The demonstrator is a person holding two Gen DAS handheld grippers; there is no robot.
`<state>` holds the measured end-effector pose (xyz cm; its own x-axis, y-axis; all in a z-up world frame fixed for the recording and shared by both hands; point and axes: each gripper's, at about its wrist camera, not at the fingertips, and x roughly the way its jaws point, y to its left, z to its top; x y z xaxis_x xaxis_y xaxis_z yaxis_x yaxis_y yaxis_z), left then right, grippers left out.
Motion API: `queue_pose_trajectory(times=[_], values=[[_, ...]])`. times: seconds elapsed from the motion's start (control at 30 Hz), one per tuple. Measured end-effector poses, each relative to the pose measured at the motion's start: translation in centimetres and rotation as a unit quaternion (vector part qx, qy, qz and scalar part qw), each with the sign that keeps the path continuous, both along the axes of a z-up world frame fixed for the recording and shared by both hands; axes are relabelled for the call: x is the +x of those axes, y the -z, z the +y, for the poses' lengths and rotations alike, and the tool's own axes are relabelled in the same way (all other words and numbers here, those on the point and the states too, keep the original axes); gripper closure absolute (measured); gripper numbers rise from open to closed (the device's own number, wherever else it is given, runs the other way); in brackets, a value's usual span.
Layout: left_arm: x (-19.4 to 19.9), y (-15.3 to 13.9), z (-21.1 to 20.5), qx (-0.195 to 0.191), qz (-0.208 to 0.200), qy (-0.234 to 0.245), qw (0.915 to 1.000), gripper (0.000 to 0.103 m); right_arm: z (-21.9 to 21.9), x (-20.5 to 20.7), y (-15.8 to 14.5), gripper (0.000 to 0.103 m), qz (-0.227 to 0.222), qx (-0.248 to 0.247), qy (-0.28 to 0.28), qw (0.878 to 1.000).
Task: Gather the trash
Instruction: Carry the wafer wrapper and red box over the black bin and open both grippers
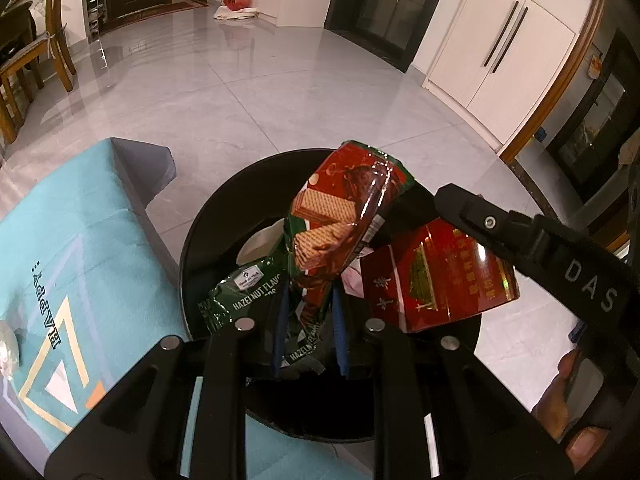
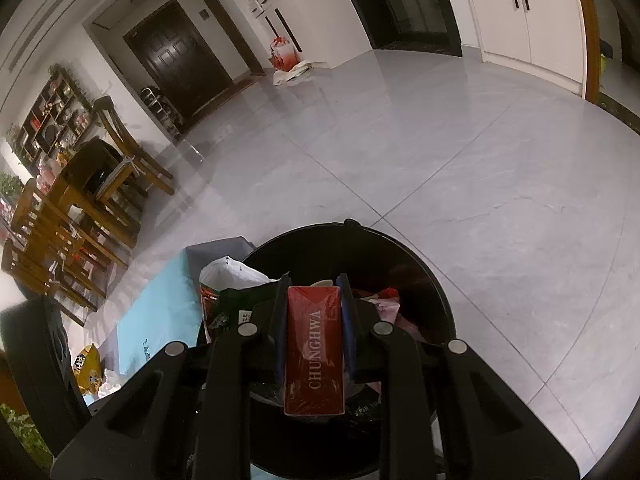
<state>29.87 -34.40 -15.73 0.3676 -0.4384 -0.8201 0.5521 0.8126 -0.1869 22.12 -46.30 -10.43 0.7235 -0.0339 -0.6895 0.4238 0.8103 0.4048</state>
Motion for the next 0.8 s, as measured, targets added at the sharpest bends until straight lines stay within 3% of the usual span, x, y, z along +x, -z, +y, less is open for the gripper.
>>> queue_pose_trajectory(times=[0.43,0.8], values=[[0.42,0.62,-0.21,0.002,0.009,0.0,1.0,0.083,0.54,0.71,0.22,0.08,0.014,-0.003,-0.003,1.0],[0.71,0.85,-0.11,0.001,0.008,-0.001,1.0,0.074,0.54,0.73,0.6,0.079,0.024,0.0,0.003,1.0]])
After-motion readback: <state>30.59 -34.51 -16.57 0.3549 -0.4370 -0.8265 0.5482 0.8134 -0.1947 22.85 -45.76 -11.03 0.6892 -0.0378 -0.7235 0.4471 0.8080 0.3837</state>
